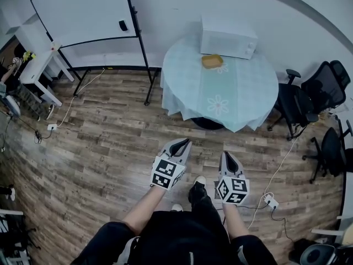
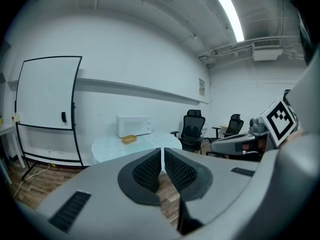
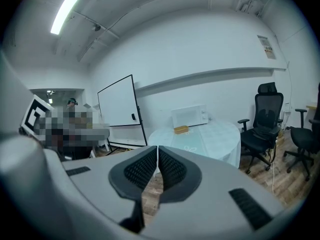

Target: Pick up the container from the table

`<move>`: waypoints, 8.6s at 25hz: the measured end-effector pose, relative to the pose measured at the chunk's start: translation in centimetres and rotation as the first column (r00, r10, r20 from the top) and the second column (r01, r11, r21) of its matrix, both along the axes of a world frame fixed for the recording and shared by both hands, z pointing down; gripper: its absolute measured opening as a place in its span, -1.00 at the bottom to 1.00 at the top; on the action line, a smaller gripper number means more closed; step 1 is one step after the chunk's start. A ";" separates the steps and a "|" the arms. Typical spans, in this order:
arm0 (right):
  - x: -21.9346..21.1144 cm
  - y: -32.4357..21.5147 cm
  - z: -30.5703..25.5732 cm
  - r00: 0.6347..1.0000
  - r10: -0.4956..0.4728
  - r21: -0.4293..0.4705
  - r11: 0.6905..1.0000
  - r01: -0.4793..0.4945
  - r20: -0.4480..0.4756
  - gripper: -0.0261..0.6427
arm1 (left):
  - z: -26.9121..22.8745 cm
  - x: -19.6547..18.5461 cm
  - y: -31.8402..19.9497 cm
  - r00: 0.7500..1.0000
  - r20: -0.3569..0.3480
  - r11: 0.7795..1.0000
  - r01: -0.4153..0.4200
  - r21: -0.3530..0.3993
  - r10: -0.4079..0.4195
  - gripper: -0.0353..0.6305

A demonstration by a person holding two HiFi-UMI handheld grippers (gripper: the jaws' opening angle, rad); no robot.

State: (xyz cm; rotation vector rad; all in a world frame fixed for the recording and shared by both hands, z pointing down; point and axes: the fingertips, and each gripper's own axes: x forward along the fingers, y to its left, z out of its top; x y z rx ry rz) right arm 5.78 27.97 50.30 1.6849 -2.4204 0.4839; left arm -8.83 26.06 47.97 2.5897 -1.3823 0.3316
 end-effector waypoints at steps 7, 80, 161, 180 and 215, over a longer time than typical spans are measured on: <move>1.0 -5.1 -0.6 1.000 -0.018 0.002 1.000 0.018 0.007 -0.84 | -0.4 1.2 -4.6 1.000 0.002 1.000 0.017 -0.011 -0.017 -0.80; -0.4 -48.1 0.1 0.999 -0.038 -0.022 0.999 0.037 -0.022 -0.84 | 1.6 1.7 -48.3 1.000 -0.013 0.998 -0.016 -0.065 0.015 -0.80; 4.5 -57.1 11.5 0.998 -0.067 -0.307 0.950 0.060 -0.014 -0.85 | 18.2 7.6 -75.0 0.935 0.274 0.957 -0.160 -0.241 0.225 -0.51; 5.2 -57.7 14.7 0.998 -0.063 -0.378 0.924 0.064 0.015 -0.84 | 23.8 8.0 -77.9 0.887 0.350 0.926 -0.182 -0.332 0.300 -0.51; 6.2 -58.2 15.9 0.999 -0.029 -0.412 0.911 0.037 0.026 -0.85 | 29.4 8.0 -79.1 0.826 0.344 0.835 -0.245 -0.493 0.446 -0.77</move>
